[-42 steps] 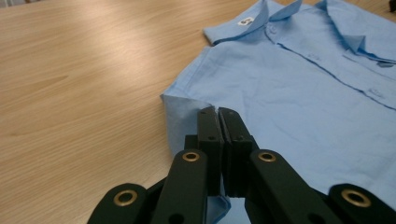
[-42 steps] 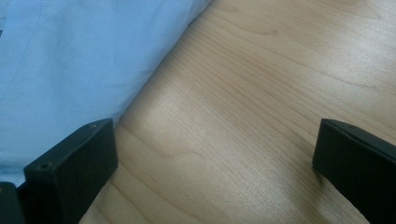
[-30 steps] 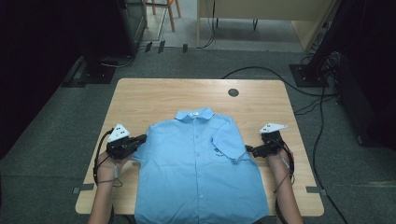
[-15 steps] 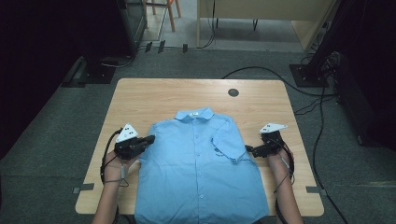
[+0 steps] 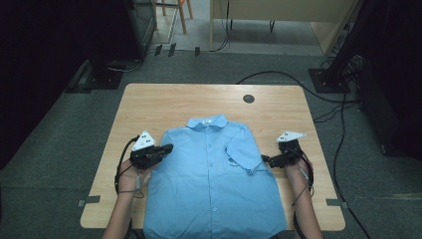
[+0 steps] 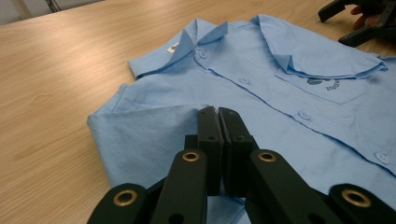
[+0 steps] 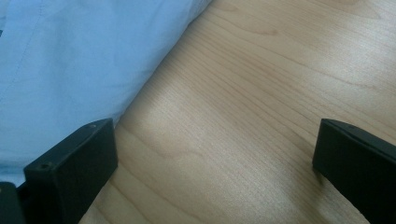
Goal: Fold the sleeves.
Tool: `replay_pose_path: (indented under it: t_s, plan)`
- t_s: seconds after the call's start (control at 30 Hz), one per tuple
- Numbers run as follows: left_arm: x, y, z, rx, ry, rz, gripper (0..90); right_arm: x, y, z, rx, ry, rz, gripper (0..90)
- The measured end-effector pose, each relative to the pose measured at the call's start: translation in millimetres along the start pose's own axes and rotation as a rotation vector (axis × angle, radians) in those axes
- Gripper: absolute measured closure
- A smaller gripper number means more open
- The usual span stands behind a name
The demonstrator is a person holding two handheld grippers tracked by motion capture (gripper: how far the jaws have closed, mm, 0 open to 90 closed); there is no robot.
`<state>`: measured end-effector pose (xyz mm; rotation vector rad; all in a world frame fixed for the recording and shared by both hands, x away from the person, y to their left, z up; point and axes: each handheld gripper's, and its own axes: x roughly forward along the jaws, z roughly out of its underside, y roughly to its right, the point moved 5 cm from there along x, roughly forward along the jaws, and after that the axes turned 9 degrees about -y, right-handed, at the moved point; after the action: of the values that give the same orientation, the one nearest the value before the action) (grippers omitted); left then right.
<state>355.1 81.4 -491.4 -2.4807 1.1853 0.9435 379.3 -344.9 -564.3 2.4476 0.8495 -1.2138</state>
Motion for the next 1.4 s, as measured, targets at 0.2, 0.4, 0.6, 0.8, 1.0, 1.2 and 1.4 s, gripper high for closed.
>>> replay_pose_path:
  t_s: [0.2,0.4,0.6,0.8,1.0,1.2,1.4]
  plan:
    - [0.4,4.6,-7.3,0.011,-0.008,0.018,88.1,0.0,0.0,0.0,0.000,0.000,0.000,0.0]
    - [5.7,7.2,-12.9,0.019,-0.008,0.027,88.1,0.0,0.0,0.0,0.000,0.000,0.000,0.0]
    - [20.8,14.2,-14.3,0.031,-0.020,0.052,87.9,0.0,0.0,0.0,0.000,0.000,0.000,0.0]
    - [33.7,18.3,-9.2,0.041,-0.050,0.061,87.9,0.0,0.0,0.0,0.000,0.000,-0.001,0.0]
    - [45.0,22.7,-3.8,0.048,-0.073,0.072,87.6,0.0,0.0,0.0,0.000,0.000,0.000,0.0]
    - [55.7,22.7,1.3,0.058,-0.100,0.055,87.6,0.0,0.0,0.0,0.000,0.000,0.000,0.0]
    - [60.3,20.9,5.4,0.056,-0.110,0.047,87.7,0.0,0.0,0.0,0.000,0.000,0.000,0.0]
